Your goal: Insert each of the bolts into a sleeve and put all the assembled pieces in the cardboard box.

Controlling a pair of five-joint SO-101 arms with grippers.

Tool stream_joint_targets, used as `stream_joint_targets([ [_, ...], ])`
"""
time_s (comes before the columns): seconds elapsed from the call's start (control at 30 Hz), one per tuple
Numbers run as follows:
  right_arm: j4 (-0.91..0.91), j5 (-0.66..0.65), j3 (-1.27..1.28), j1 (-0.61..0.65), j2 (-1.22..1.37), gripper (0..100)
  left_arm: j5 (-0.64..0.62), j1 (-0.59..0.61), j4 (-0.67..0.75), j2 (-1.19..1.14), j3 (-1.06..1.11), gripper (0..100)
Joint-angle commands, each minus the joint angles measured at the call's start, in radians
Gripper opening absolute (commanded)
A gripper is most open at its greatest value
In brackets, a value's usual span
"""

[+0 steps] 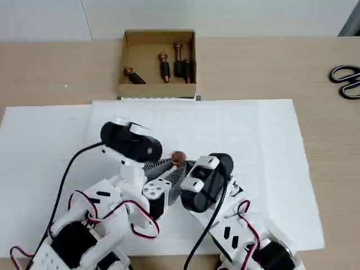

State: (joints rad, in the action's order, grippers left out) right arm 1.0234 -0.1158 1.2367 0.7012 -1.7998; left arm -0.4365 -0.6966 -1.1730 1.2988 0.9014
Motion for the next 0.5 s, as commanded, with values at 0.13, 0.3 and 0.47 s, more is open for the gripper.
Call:
stream_joint_targets([
  [0.13,-0.033,-0.006,-0.038,-0.012,-0.008,0.2,0.006,-0.011,-0.072,-0.006,0.01,26],
  [0.3,-0.03,-0.006,-0.037,-0.013,-0.01,0.2,0.006,-0.011,-0.075,-0.005,0.007,26],
  [0.47,-0.028,-0.006,-0.035,-0.015,-0.01,0.2,0.006,-0.011,-0.075,-0.005,-0.048,26],
])
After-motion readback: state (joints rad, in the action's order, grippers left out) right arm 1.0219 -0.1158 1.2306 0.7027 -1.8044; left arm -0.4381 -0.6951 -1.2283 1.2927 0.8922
